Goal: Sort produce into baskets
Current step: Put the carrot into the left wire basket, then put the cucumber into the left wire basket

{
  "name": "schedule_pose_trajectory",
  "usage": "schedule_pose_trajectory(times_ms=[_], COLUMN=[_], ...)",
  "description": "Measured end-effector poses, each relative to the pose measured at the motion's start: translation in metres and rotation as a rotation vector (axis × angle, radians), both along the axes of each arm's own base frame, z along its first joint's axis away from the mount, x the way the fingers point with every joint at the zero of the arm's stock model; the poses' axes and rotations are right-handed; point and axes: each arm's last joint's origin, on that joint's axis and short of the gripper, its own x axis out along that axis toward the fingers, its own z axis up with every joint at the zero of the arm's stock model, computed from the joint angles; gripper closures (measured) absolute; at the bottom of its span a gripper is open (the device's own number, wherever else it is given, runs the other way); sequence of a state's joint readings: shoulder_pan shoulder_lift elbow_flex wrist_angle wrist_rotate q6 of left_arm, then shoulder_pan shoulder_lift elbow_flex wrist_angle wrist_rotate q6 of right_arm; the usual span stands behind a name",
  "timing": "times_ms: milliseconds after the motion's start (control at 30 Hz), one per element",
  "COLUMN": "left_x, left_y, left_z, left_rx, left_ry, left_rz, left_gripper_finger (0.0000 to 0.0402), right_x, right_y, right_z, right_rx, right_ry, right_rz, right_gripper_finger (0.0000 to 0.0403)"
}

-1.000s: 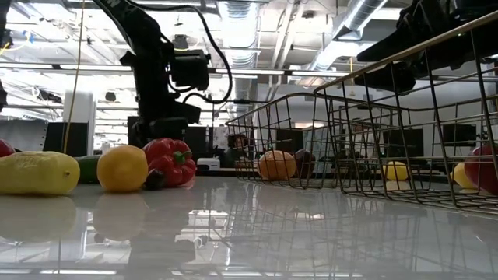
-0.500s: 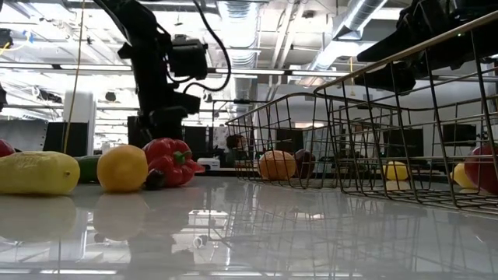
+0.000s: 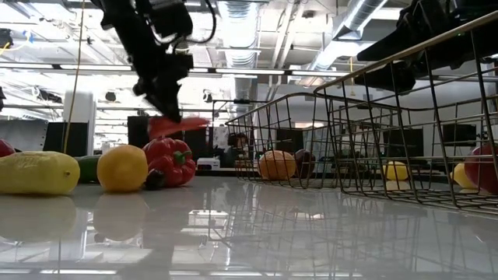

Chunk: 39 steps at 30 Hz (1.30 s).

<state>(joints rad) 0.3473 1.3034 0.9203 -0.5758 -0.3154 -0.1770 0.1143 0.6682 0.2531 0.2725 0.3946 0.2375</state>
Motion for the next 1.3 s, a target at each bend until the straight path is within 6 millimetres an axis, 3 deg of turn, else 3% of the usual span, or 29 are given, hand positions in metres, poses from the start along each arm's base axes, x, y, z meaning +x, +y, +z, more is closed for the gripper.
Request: schedule_pose_trajectory(times_ms=[367, 567, 767, 900, 1100, 1300], left_x=[0.041, 0.063, 0.082, 0.089, 0.09, 0.071], left_y=[0.008, 0.015, 0.022, 0.025, 0.024, 0.0], left_z=[0.034, 0.027, -0.002, -0.015, -0.008, 0.015], left_rx=[0.232, 0.297, 0.253, 0.154, 0.101, 0.054], left_ry=[-0.448, -0.546, -0.533, -0.504, -0.369, -0.206], left_rz=[-0.266, -0.29, -0.287, -0.299, -0.33, -0.392], left_gripper_finger=[0.0296, 0.0296, 0.0291, 0.0243, 0.0142, 0.0117], right_x=[0.0, 0.0, 0.0, 0.0, 0.0, 0.0], right_y=[-0.005, -0.004, -0.005, -0.005, -0.004, -0.003], right_z=[0.001, 0.0, 0.0, 0.0, 0.0, -0.001], right_rx=[-0.001, -0.001, -0.001, 0.0, -0.001, -0.001], right_ry=[-0.005, -0.002, 0.001, 0.0, 0.003, 0.013], right_rz=[-0.034, -0.028, -0.032, -0.03, -0.025, -0.022], right_gripper_finger=[0.0017, 0.0017, 0.0017, 0.0017, 0.0017, 0.0017])
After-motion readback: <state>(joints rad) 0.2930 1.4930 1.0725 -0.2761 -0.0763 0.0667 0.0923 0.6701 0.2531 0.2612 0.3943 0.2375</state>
